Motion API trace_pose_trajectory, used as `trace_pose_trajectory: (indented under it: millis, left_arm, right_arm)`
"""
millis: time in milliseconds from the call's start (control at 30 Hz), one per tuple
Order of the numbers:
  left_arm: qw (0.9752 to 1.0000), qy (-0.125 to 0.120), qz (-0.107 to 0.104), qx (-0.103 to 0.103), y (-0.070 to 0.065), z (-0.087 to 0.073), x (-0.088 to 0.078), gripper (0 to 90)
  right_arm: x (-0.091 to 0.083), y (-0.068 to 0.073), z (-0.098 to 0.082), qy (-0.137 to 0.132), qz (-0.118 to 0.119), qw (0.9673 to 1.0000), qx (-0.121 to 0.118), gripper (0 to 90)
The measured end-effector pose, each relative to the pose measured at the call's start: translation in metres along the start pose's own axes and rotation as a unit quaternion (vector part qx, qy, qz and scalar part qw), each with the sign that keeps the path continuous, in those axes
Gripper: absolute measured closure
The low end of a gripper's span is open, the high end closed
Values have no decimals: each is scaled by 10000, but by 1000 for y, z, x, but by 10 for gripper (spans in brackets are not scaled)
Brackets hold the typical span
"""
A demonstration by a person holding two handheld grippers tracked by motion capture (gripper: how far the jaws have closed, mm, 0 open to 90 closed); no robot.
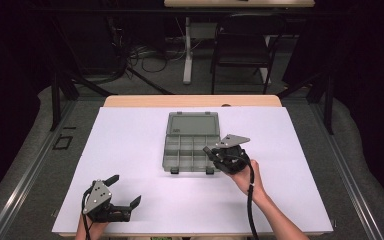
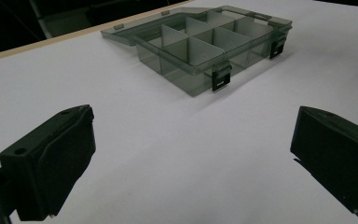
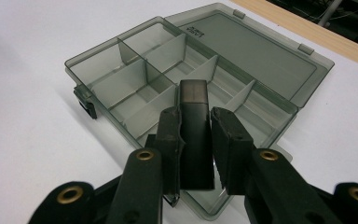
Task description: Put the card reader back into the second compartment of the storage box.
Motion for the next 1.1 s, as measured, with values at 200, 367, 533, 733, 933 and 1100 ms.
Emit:
trace_pose_trajectory:
  millis: [200, 367, 533, 733, 933, 1100]
  left_arm:
    - [10000, 3, 9, -7, 0, 0, 0, 1]
    - [10000, -4, 2, -8, 0, 0, 0, 1]
    - [10000, 5, -1, -11, 0, 0, 1, 1]
    - [10000, -1, -10, -8, 0, 0, 1, 1]
    - [10000, 2, -27, -2, 0, 0, 1, 1]
    - [10000, -5, -32, -11, 0, 0, 1, 1]
  right_arm:
    - [3, 2, 3, 7, 5, 10000, -12, 733]
    - [6, 2, 7, -5, 9, 10000, -3, 732]
    - [10, 3, 11, -10, 17, 10000, -5, 733]
    - [13, 4, 14, 30, 22, 10000, -31, 732]
    - [19, 4, 17, 68, 7, 9999, -85, 732]
    - [22, 4, 19, 105, -1, 9999, -88, 733]
Point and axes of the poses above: each handheld gripper's, and its own axes: x roughly forward along the jaws, z roughly out of its top, y roughly to its left, the point moved 5 cm from there along x, roughly forward along the jaws, and after that the axes turned 13 degrees about -z, right-handed, at the moved point
